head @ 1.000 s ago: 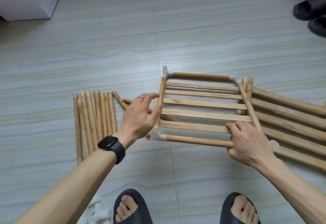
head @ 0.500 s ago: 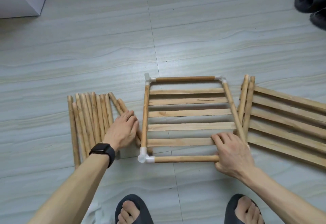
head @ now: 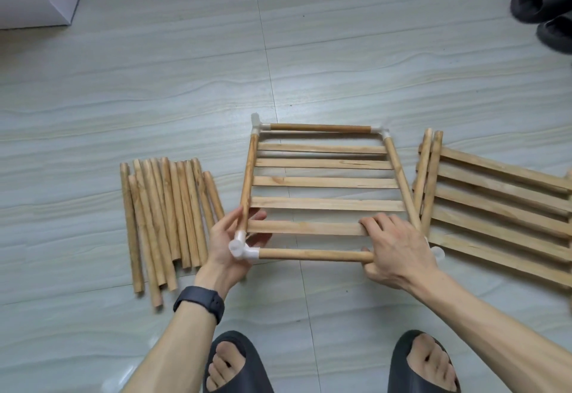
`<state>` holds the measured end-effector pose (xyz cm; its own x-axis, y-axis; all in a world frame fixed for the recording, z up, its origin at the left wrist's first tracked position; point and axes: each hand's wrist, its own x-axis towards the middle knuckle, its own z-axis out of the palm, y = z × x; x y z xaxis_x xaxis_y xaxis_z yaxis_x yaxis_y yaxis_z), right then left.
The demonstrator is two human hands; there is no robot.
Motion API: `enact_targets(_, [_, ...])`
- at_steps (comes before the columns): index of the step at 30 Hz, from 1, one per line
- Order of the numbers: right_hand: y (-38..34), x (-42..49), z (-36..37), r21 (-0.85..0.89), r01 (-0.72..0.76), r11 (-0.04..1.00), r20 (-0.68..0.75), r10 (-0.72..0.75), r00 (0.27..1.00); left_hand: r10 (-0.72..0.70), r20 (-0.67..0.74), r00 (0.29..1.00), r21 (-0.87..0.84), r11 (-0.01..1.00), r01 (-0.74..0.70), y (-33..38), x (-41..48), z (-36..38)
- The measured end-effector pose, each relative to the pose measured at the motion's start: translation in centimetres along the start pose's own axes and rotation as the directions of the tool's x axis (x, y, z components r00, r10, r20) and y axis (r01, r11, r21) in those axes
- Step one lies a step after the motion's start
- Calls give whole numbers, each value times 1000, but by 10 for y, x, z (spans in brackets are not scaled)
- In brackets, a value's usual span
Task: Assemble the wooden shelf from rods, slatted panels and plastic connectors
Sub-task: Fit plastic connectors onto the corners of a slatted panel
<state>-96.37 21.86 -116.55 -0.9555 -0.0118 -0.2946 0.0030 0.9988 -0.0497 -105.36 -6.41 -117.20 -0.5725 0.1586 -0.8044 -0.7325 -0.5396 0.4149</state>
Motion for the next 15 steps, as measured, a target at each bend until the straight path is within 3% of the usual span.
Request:
enact_targets(2, [-2,2,0,-9,-4,1000,-17,4,1000,1,47,999,-241,971,10,-2,-2,3])
enact_targets(4, [-5,4,0,-23,-8,1000,-18,8,1000,20,45,999,-368,930,-2,0,0,5])
enact_targets(9, [-7,7,-8,-48,-19,999,26,20,999,41,-4,999,-288,957,-41,6,8,7])
enact_targets(13, [-10,7,-15,-85,15,996,86,-7,996,12,12,1000,-328,945,-8,4,10,1])
enact_targets(15, [-6,-1,-17,47,97,994,56,-100,993,9,22,1000,-353,935,0,5,12,-6])
